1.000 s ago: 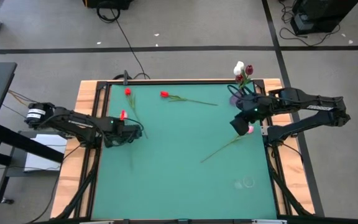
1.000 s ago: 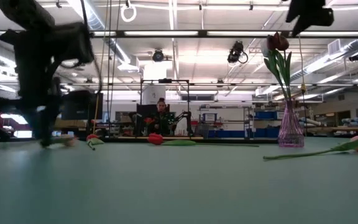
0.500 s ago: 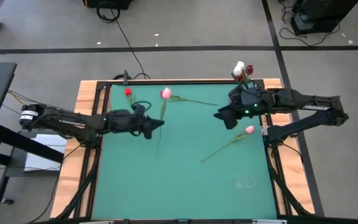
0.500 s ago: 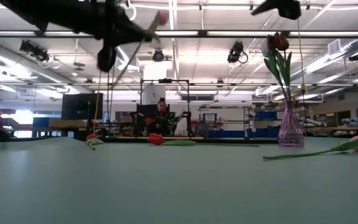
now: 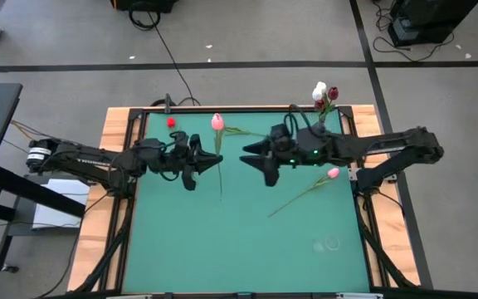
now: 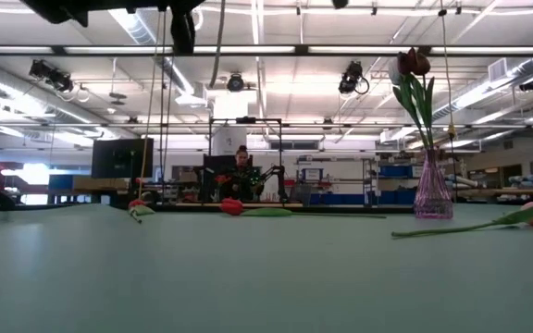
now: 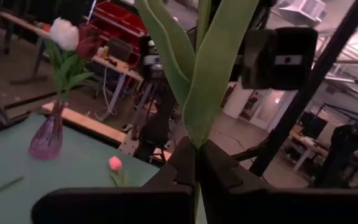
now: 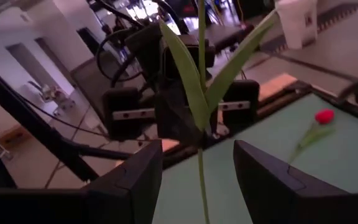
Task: Sort flowers into vase by color
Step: Put the left pink flower into the transparent vase
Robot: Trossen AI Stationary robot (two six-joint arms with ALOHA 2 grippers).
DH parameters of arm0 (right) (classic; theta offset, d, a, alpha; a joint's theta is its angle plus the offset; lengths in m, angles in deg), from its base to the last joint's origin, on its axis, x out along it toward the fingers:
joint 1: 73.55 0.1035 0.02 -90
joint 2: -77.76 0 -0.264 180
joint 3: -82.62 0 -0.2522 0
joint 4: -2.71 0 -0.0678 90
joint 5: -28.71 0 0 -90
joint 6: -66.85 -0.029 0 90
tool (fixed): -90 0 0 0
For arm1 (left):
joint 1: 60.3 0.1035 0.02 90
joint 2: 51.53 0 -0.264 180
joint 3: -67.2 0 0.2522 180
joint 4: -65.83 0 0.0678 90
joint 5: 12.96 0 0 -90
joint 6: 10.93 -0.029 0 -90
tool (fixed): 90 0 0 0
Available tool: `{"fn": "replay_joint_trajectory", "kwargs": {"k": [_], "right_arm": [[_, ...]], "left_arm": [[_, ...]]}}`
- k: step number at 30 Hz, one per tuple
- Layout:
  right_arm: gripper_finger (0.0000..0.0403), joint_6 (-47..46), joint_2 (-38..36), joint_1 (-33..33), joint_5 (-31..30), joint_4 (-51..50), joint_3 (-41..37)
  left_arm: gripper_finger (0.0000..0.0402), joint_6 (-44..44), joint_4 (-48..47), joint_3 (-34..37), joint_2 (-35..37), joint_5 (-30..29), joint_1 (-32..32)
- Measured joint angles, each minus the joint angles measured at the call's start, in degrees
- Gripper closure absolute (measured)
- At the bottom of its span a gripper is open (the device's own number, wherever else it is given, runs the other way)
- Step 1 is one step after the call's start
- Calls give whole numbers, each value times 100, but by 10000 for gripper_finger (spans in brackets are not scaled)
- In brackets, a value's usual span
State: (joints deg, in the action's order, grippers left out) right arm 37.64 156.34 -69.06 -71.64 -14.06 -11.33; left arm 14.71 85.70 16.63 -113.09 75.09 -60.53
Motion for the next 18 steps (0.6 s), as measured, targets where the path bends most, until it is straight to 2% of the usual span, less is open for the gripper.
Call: {"fn": "replay_joint_trajectory", "kwargs": {"k": [4, 10, 18], "right_arm": [[198, 238, 336, 0, 220, 543, 0], [198, 558, 670, 39, 617, 1344, -2], [208, 585, 652, 76, 810, 1225, -2]], "left_arm": [[392, -292, 22, -144, -78, 381, 0], [392, -442, 11, -546, -565, 1555, -3], [392, -696, 39, -771, -819, 1577, 11]]}}
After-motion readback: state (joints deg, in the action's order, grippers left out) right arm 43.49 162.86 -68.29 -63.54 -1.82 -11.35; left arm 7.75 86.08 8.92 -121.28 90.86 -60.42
